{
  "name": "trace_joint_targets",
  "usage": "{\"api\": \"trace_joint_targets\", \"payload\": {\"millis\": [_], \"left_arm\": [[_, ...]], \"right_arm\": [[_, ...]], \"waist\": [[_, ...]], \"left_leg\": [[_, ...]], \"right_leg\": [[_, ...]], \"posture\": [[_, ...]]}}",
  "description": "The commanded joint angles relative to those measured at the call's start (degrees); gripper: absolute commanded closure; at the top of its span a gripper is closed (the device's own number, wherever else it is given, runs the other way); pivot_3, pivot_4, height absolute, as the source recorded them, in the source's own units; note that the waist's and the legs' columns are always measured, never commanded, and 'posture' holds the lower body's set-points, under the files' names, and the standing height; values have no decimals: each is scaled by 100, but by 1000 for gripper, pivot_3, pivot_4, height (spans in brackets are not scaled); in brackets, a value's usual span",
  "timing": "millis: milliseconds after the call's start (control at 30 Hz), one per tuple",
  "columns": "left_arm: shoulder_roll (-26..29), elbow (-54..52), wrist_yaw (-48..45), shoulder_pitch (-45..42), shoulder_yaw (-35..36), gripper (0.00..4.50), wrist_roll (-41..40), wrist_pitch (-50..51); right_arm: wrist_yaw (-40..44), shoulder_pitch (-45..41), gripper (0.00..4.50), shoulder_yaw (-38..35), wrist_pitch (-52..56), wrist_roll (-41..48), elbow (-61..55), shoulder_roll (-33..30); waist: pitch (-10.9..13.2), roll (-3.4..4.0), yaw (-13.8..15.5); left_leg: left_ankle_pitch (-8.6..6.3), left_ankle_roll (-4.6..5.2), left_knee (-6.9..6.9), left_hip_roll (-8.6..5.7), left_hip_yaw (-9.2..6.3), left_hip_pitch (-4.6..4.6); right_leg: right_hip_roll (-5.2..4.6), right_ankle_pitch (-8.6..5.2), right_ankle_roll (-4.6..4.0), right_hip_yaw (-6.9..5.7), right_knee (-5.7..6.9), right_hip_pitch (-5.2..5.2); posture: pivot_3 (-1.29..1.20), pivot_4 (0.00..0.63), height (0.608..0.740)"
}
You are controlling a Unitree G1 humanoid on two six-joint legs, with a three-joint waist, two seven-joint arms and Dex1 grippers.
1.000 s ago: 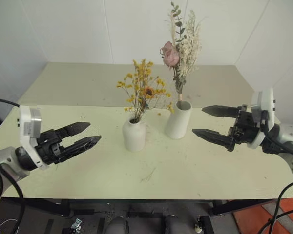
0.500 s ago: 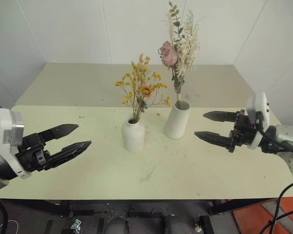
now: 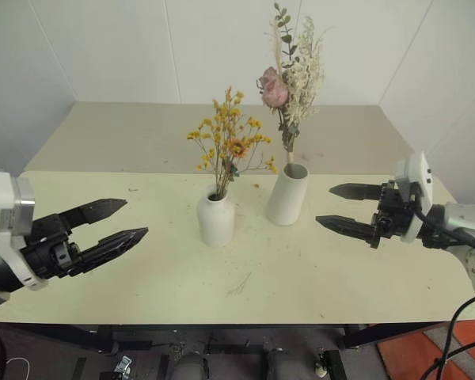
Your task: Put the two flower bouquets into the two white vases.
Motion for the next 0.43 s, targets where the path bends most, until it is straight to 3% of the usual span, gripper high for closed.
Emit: {"api": "trace_joint_targets", "payload": {"millis": [33, 433], "left_arm": [[117, 32, -16, -84, 131, 727, -110, -151], [185, 151, 30, -337, -120, 727, -59, -187]], "right_arm": [[-40, -46, 0, -291, -104, 12, -82, -69], [-121, 45, 0, -439, -154, -27, -151, 2]], "waist": [[0, 0, 0], [0, 0, 0]], "left_leg": [[0, 0, 0, 0, 0, 0], [0, 0, 0, 0, 0, 0]], "right_leg": [[0, 0, 0, 0, 0, 0], [0, 0, 0, 0, 0, 0]], "posture": [[0, 150, 740], [0, 150, 740]]}}
